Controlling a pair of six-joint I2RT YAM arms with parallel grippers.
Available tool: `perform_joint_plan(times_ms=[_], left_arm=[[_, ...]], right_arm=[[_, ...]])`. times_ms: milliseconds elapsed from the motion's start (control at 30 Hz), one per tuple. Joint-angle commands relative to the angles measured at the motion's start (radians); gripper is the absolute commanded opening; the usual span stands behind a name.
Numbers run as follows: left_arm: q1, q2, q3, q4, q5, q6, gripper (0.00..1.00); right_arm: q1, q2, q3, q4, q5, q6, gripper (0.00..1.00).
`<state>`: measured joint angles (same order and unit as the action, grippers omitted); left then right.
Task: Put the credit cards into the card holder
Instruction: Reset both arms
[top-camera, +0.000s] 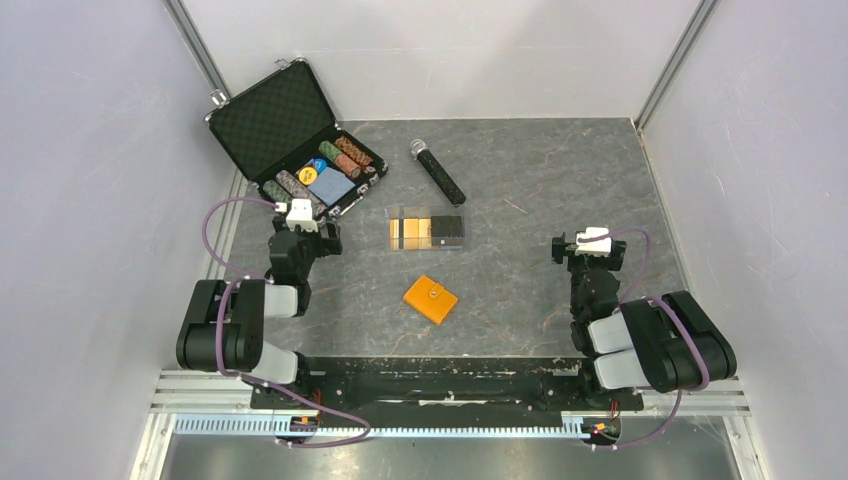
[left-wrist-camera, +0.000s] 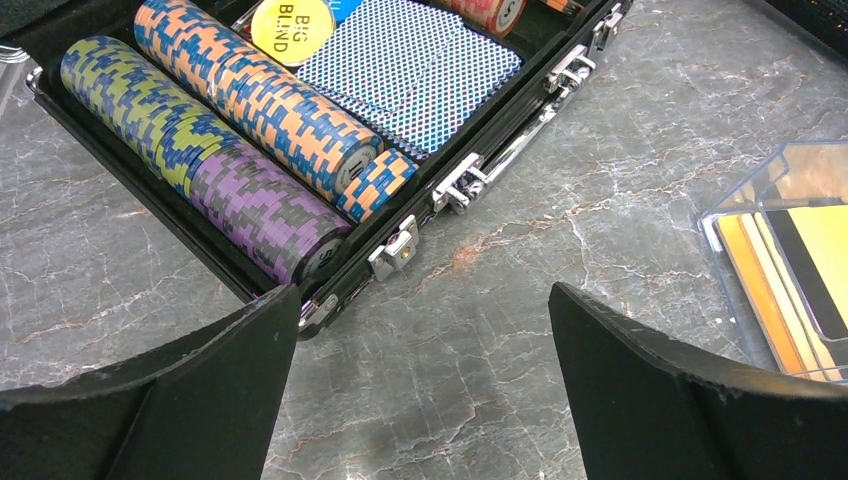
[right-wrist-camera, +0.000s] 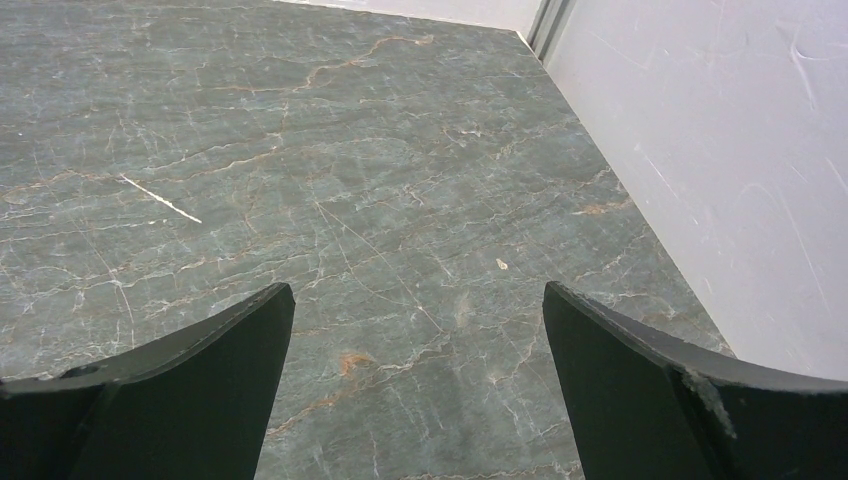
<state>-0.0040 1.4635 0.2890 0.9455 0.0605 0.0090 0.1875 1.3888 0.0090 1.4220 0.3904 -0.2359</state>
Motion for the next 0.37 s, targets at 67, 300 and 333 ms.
perform_joint_plan(times_ms=[67, 300, 333], left_arm=[[0.002, 0.004, -0.001, 0.066, 0.008, -0.026, 1.0], [0.002, 0.008, 0.003, 0.061, 0.008, -0.026, 1.0], [0.002, 0.005, -0.002, 0.067, 0.007, -0.025, 1.0]], right_arm=[[-0.003, -0.004, -0.133, 0.083, 0.008, 0.007, 0.98], [-0.003, -0.004, -0.134, 0.083, 0.009, 0.007, 0.98], [-0.004, -0.004, -0.134, 0.083, 0.009, 0.007, 0.98]])
